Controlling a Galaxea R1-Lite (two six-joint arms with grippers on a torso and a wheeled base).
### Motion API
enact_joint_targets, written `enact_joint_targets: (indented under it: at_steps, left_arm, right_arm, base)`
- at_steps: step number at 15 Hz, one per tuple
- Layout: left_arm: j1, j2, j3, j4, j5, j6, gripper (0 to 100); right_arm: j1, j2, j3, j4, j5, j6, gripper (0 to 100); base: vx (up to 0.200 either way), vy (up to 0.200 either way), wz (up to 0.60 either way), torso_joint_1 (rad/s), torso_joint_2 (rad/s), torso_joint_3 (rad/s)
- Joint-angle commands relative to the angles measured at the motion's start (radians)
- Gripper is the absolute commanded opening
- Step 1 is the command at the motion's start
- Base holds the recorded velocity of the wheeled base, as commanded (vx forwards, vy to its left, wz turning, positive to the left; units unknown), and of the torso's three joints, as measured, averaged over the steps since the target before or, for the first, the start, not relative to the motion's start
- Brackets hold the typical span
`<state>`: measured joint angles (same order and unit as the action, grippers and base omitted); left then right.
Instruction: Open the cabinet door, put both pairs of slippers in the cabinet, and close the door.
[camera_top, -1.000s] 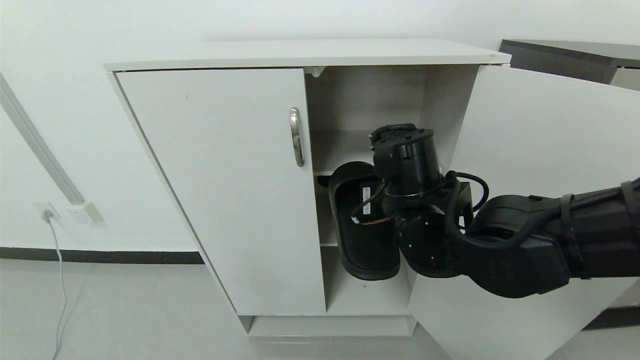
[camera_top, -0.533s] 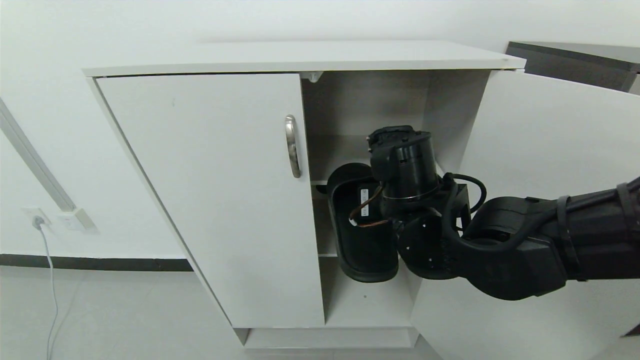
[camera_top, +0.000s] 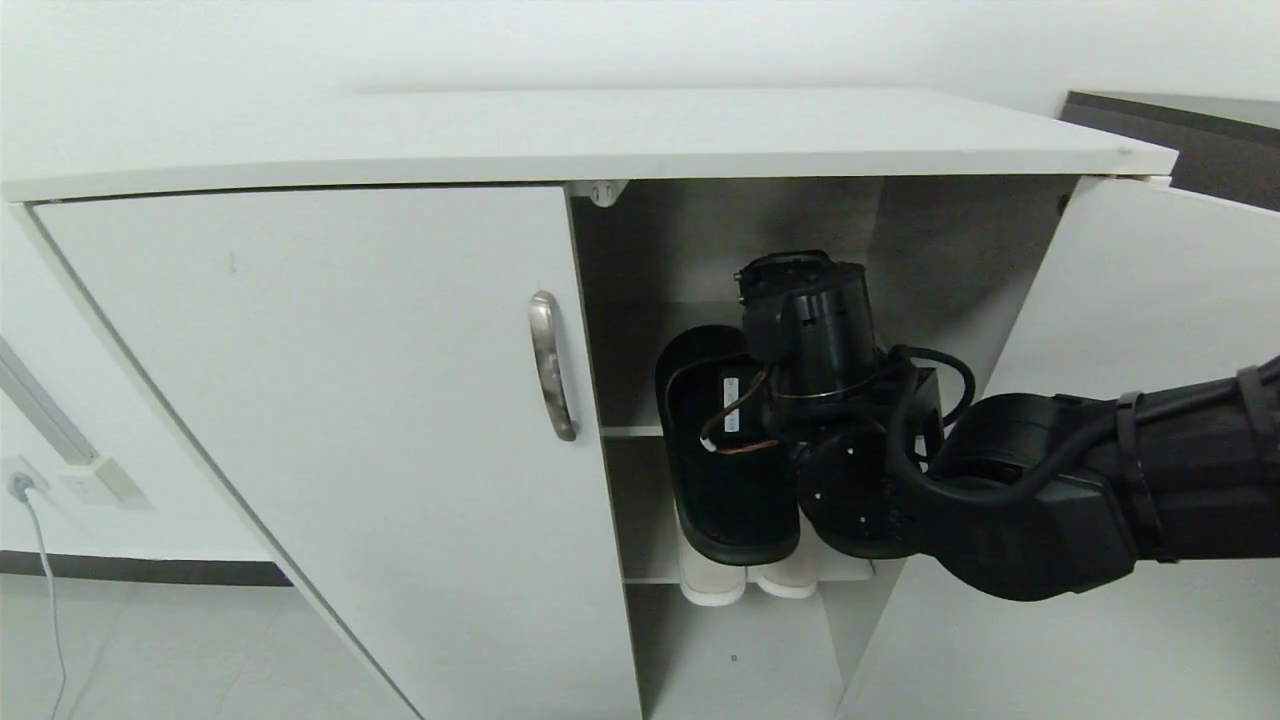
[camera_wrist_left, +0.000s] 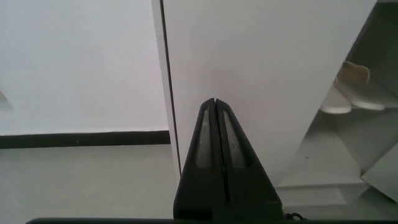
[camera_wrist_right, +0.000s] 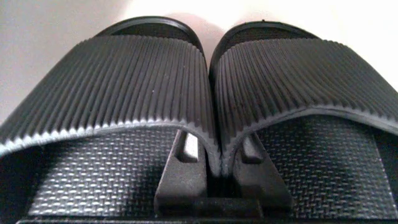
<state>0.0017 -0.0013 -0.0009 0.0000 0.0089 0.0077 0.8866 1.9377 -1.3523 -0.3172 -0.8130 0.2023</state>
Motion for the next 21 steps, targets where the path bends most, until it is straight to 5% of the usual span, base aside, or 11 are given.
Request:
enact_joint_targets:
  at_steps: [1, 9, 21]
  left_arm:
    - [0.001, 0.001, -0.001, 0.000, 0.000, 0.000, 0]
    - [0.001, 0.001, 0.001, 0.000, 0.002, 0.000, 0]
    - [0.001, 0.001, 0.001, 0.000, 0.006, 0.000, 0]
  right_arm:
    - [0.000, 0.000, 0.007, -0.002, 0.000, 0.000, 0]
    - [-0.031, 0.064, -0.037, -0.002, 0.009, 0.003, 0]
    - [-0.135, 0.211, -0.399, 0.170, 0.028, 0.002, 0]
  base:
    - [0.000, 0.000, 0.00, 0.000, 0.00, 0.000]
    - [0.000, 0.000, 0.00, 0.000, 0.00, 0.000]
    - [0.000, 0.000, 0.00, 0.000, 0.00, 0.000]
